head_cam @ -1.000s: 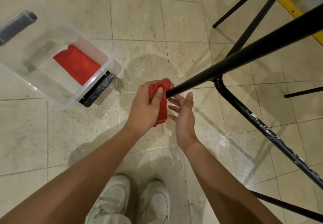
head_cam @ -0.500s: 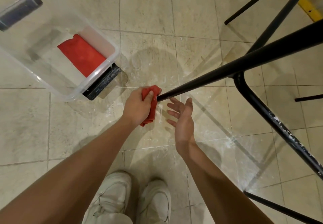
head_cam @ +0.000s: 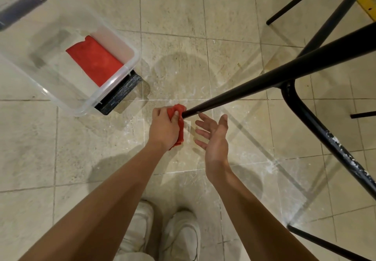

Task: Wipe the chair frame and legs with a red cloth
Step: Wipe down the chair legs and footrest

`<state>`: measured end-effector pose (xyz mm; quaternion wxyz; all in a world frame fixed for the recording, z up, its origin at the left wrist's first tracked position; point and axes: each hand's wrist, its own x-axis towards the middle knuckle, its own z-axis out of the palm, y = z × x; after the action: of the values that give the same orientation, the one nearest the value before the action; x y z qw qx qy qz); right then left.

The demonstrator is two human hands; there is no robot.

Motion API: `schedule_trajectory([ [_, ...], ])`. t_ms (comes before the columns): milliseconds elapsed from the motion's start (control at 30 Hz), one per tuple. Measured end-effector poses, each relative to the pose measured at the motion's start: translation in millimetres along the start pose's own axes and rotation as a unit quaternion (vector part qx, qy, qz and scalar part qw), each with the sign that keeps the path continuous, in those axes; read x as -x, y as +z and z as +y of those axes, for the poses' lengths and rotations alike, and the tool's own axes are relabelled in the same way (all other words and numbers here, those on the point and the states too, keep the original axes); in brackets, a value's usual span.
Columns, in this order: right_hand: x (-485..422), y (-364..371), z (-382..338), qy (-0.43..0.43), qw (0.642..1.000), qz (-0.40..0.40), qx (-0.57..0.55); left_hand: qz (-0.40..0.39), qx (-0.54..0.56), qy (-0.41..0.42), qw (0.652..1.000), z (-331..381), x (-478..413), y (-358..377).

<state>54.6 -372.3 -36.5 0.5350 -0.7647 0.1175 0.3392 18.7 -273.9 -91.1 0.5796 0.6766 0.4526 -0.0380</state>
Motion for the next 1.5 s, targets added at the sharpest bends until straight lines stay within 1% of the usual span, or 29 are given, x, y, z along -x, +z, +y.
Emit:
schedule_trajectory([
  [67, 1.1, 1.9, 1.7, 0.003, 1.0, 0.0, 0.004, -0.015, 0.007, -0.009, 1.0, 0.9, -2.6, -3.7],
  [200, 3.0, 5.3, 3.0, 0.011, 1.0, 0.006, -0.002, -0.049, 0.091, 0.007, 0.995, 5.5, 5.6, -10.1],
  [267, 3.3, 7.4, 2.7, 0.014, 1.0, 0.008, -0.002, -0.043, 0.115, 0.01, 0.992, 8.1, 10.6, -12.4],
  [333, 2.5, 8.5, 3.6, 0.013, 1.0, 0.01, 0.0, -0.043, 0.102, 0.016, 0.994, 7.3, 8.5, -10.1],
  [400, 2.3, 9.3, 4.8, 0.015, 1.0, 0.012, 0.003, -0.047, 0.058, 0.013, 0.997, -4.4, -3.1, -4.7],
  [500, 0.8, 9.6, 3.7, 0.01, 1.0, 0.013, 0.007, -0.078, 0.032, -0.025, 0.996, -10.4, -16.9, -3.2],
  [600, -1.1, 10.5, 0.1, 0.006, 1.0, 0.007, 0.01, -0.078, 0.004, -0.053, 0.996, -9.6, -21.7, -5.0],
  [700, -1.8, 11.0, -2.0, 0.004, 1.0, 0.003, 0.009, -0.089, 0.021, -0.058, 0.994, -2.2, -12.2, -10.1],
  [833, -0.7, 7.2, -6.0, -0.001, 1.0, 0.0, -0.003, -0.092, 0.113, -0.006, 0.989, 27.0, 23.4, -23.0],
  [900, 2.9, 5.7, -7.2, 0.003, 1.0, 0.0, -0.007, -0.091, 0.137, 0.01, 0.986, 33.9, 33.8, -25.0],
  [1000, 8.1, 4.7, -8.7, 0.0, 1.0, -0.003, -0.008, -0.074, 0.123, 0.016, 0.99, 34.6, 28.9, -21.3],
  [1100, 11.3, 2.4, -13.4, 0.008, 1.0, 0.005, -0.014, -0.076, 0.091, -0.01, 0.993, 35.8, 22.9, -20.7],
  [1167, 16.7, 0.5, -17.1, 0.021, 1.0, 0.006, -0.012, -0.083, 0.096, -0.019, 0.992, 36.7, 27.3, -24.1],
  [1300, 29.4, 1.4, -23.1, 0.038, 0.999, -0.012, -0.006, -0.071, 0.126, -0.03, 0.989, 38.4, 46.1, -32.9],
  [1367, 35.0, 0.7, -26.9, 0.043, 0.999, -0.026, 0.008, -0.058, 0.139, -0.019, 0.988, 42.4, 54.6, -37.8],
  [1500, 54.1, 1.1, -34.3, 0.023, 0.996, -0.084, 0.03, -0.056, 0.125, -0.01, 0.991, 54.8, 74.4, -48.2],
])
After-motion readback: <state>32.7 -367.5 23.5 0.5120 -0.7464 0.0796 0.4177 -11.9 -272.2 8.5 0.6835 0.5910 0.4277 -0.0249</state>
